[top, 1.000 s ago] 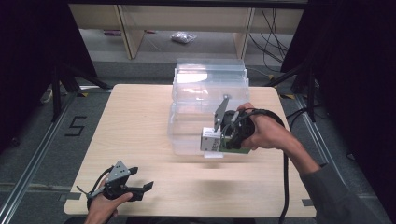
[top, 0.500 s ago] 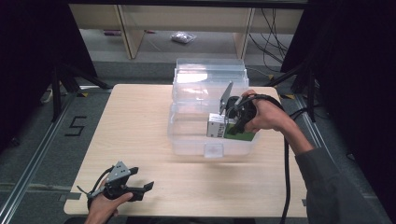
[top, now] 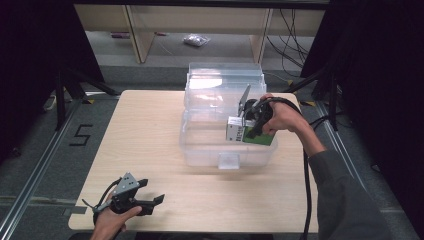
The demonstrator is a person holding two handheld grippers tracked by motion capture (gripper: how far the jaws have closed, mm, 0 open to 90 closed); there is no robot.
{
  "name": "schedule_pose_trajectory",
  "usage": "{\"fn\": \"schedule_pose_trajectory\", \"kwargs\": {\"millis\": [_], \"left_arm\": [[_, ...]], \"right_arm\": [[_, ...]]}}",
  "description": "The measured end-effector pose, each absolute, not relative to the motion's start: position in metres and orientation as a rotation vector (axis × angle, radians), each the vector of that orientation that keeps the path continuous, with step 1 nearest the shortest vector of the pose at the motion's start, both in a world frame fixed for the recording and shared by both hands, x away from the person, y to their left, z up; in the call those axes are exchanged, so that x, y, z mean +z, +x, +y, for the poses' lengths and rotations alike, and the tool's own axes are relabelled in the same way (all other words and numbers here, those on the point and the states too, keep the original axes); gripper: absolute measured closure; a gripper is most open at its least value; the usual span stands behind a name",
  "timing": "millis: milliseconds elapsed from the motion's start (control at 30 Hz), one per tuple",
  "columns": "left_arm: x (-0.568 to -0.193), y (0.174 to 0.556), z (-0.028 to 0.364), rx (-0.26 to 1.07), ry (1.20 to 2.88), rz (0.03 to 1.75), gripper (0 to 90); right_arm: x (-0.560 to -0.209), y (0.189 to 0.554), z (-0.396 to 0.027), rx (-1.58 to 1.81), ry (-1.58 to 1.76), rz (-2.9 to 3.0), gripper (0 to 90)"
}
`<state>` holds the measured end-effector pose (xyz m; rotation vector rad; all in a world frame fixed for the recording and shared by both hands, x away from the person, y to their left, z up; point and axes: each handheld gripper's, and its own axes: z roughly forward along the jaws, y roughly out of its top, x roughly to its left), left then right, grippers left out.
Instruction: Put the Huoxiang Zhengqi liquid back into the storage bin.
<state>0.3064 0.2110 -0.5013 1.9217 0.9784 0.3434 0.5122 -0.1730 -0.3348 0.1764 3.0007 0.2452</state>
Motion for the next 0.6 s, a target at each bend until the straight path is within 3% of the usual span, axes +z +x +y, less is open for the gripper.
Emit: {"fn": "schedule_pose_trajectory", "kwargs": {"millis": [200,600], "left_arm": [[-0.502,0.307,0.211,0.340,1.918,0.979,14.7],[-0.502,0.306,0.211,0.341,1.922,0.976,14.8]], "right_arm": [[-0.351,0.521,-0.175,0.210,0.329,3.029,65.3],[-0.384,0.534,-0.179,0.194,0.303,3.078,65.2]]}}
